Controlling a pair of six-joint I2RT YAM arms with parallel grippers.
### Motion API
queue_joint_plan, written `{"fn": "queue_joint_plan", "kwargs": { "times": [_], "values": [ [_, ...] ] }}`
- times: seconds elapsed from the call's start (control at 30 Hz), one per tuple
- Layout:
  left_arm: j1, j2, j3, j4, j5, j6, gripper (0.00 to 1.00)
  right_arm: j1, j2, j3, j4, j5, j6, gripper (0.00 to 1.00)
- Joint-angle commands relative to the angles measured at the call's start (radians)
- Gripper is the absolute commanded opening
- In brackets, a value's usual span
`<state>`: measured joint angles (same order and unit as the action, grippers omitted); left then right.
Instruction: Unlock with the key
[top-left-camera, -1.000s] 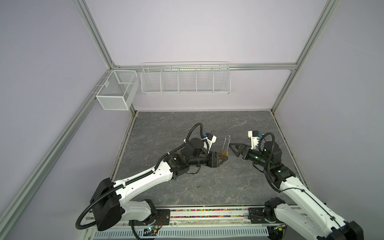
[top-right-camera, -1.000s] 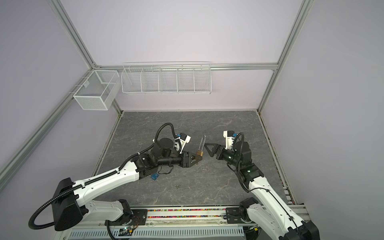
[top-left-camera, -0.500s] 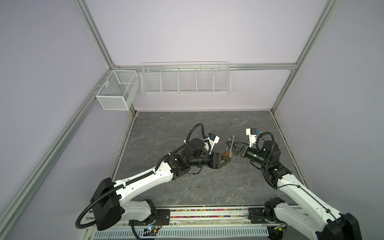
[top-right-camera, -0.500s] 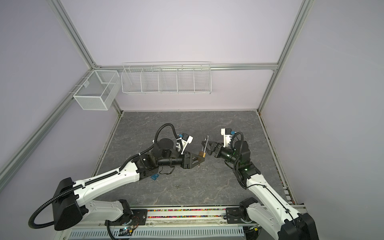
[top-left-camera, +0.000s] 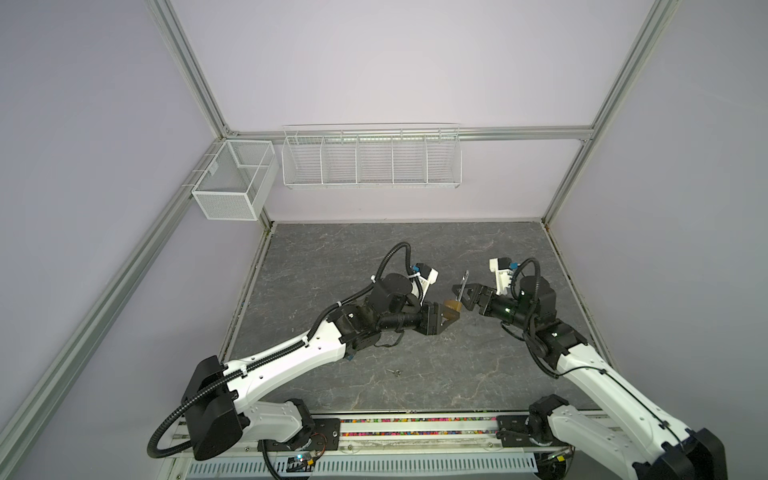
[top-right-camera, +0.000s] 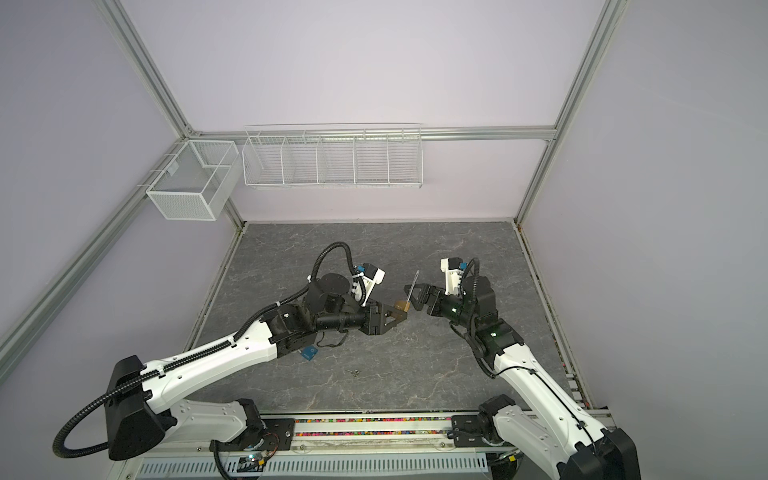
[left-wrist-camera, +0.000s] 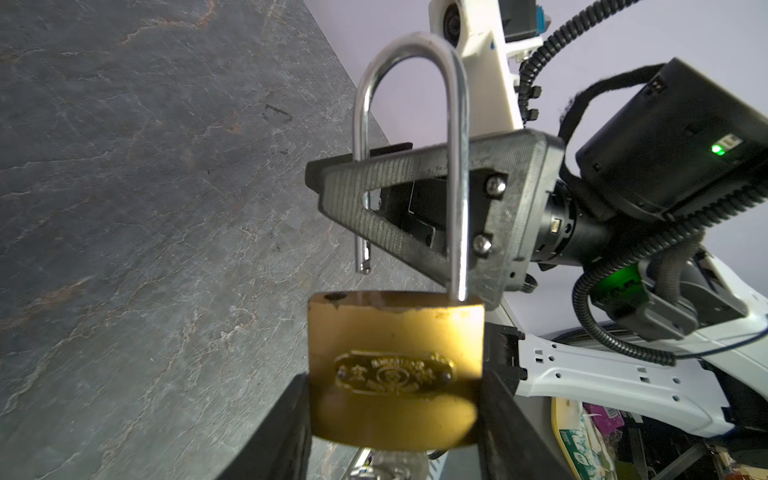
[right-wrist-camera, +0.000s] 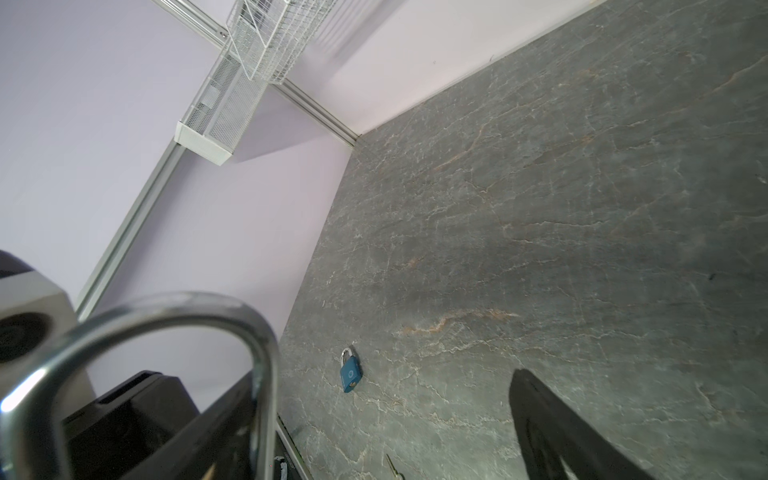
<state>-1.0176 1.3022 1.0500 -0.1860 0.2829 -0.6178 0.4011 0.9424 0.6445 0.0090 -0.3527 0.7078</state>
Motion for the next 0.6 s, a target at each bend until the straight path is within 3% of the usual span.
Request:
{"fn": "queue_joint_plan", "kwargs": {
  "times": [0.0,0.4,0.57],
  "values": [
    [-0.020,-0.011,0.079,0.004,-0.058,0.066,0.00,0.009,-0.007,0.028,-0.112,0.073,-0.045,0.92],
    [-0.090,0.090,0.184,-0.219,-0.384,0.110,0.00,0.021,-0.031,0.055,-0.253,0.158,-0.076,0.93],
    [-0.090,0.097,0.192,-0.240,-0.432,0.110,0.00,0.021,-0.039,0.061,-0.305,0.211,-0.100,0.93]
  ]
}}
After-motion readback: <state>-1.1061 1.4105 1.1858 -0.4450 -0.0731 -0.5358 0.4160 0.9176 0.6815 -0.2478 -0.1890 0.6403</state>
